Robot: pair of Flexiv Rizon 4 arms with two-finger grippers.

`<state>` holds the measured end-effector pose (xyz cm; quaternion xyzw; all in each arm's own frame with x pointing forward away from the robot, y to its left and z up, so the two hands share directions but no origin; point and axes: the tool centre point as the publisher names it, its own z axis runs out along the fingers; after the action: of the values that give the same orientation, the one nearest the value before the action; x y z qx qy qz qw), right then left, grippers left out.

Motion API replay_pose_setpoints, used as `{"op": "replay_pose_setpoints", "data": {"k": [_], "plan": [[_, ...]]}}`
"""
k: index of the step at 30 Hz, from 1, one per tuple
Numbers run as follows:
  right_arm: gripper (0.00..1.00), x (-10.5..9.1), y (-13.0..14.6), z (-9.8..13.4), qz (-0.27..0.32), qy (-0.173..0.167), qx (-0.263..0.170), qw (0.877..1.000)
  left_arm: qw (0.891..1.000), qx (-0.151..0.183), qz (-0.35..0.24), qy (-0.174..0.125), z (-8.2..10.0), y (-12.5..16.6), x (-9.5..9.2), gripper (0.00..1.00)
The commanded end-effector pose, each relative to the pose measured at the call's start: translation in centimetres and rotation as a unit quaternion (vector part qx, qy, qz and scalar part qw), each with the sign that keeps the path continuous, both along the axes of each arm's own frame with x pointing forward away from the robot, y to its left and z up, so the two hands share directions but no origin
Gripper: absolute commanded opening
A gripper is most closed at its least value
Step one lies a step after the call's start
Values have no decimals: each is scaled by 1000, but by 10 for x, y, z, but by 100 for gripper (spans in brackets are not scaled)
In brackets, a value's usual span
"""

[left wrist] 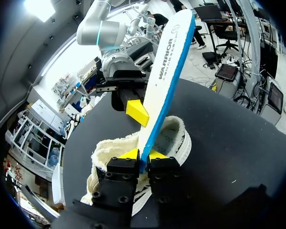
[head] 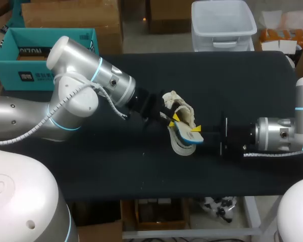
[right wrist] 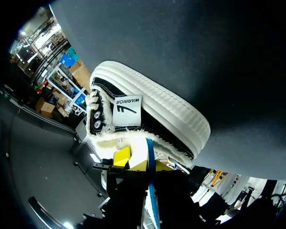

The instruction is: Open the shoe tongue, take the insole out of the shoe, put the insole back into the shoe, and pack the shoe into the shoebox

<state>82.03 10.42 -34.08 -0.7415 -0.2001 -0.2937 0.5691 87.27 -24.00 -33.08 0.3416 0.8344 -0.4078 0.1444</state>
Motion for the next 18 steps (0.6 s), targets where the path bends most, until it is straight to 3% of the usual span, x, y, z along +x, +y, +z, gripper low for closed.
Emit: {"op": "replay_pose_setpoints", "data": {"k": [1,2,5,6,8,18], "plan": [[0,2,0,-4,-1,-3,4,1000,1000,-8,-14,-5,7,5,-9,60],[0,2,0,-4,0,-3,5,1000,1000,-9,-18,-5,8,5,-11,50],[0,3,-1,-5,0,-4,5,1000,1000,-11,-19,-9,10,5,-17,40],[0,4,-1,-5,0,-5,5,1000,1000,-13,-19,-12,10,4,-19,29],[0,5,0,-5,1,-5,5,1000,1000,-15,-22,-12,10,2,-21,0],[0,18,1,-11,5,-5,9,1000,999,7,-24,-20,-3,-7,-13,0]]}}
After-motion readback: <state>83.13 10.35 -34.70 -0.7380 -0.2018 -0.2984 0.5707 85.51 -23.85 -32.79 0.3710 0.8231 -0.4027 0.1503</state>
